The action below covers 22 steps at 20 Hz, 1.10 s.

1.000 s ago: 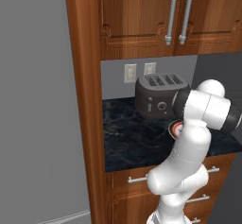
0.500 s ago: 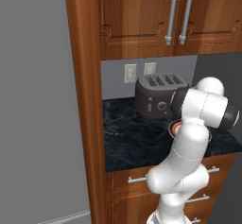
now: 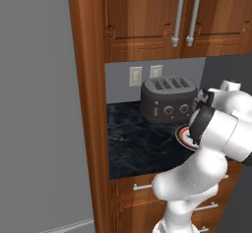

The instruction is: Place the fish on the rack of the oven, and slide the rack back inside. Close the oven door.

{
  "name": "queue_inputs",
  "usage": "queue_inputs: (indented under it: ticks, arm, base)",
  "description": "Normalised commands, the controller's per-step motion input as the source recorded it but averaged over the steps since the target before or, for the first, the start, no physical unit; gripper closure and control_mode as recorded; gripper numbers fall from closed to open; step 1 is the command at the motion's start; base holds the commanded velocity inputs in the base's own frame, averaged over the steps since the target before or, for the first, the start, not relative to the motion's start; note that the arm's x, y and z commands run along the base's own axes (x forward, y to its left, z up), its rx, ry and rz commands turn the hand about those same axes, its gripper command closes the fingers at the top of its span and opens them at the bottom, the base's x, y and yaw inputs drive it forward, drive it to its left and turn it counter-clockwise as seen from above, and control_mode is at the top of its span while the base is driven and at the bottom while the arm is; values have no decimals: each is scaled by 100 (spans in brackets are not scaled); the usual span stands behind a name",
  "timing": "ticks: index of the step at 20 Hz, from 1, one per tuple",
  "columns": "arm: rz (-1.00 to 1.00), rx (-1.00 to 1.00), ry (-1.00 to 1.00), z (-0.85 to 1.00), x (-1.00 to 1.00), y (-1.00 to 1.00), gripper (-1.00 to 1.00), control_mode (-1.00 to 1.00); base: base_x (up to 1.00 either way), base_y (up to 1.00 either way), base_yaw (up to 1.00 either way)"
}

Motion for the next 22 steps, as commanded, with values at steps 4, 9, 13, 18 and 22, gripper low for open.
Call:
queue_inputs:
  ticks: [4, 9, 13, 18, 22]
  arm:
    - [0, -1, -9, 58, -67, 18, 100, -100]
    - [1, -6, -8, 33, -66, 38, 100, -100]
    - [3, -11, -3, 9, -65, 70, 100, -100]
    - [8, -12, 0, 5, -49, 81, 100, -100]
    - [5, -8, -1, 32, -40, 53, 100, -100]
  base:
    - [0, 0, 0]
    - [0, 0, 0]
    - [0, 0, 0]
    - [0, 0, 0]
    - [0, 0, 0]
